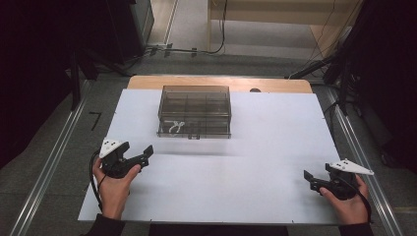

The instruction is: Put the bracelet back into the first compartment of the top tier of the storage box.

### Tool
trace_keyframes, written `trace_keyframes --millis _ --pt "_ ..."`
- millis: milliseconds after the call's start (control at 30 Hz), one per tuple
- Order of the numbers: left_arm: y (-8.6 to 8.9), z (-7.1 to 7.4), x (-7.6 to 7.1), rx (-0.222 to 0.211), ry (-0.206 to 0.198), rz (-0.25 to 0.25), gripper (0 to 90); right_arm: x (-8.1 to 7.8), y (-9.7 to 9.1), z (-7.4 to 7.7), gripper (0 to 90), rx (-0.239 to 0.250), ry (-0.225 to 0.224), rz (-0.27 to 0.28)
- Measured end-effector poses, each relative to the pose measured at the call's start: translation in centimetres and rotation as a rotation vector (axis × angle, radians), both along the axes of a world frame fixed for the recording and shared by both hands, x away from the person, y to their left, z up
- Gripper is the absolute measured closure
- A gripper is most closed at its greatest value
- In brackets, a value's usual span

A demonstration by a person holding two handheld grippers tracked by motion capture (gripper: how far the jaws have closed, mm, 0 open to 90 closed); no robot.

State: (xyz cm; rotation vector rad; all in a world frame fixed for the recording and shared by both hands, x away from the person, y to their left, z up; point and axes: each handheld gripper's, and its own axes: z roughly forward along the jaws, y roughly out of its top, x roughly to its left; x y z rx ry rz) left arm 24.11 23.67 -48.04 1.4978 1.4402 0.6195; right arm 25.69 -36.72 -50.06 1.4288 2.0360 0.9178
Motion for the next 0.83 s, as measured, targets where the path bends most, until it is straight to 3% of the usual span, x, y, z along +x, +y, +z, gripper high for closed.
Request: trace_keyframes --millis 633,833 --pt "1.1 -0.9 -1.7 0.025 0.021 0.024 7.5 0.0 0.0 0.0 14.3 -0.002 0.0 0.002" --pt "1.3 -0.8 -1.8 0.007 0.027 0.04 5.0 0.0 0.0 0.0 14.3 -0.003 0.0 0.002"
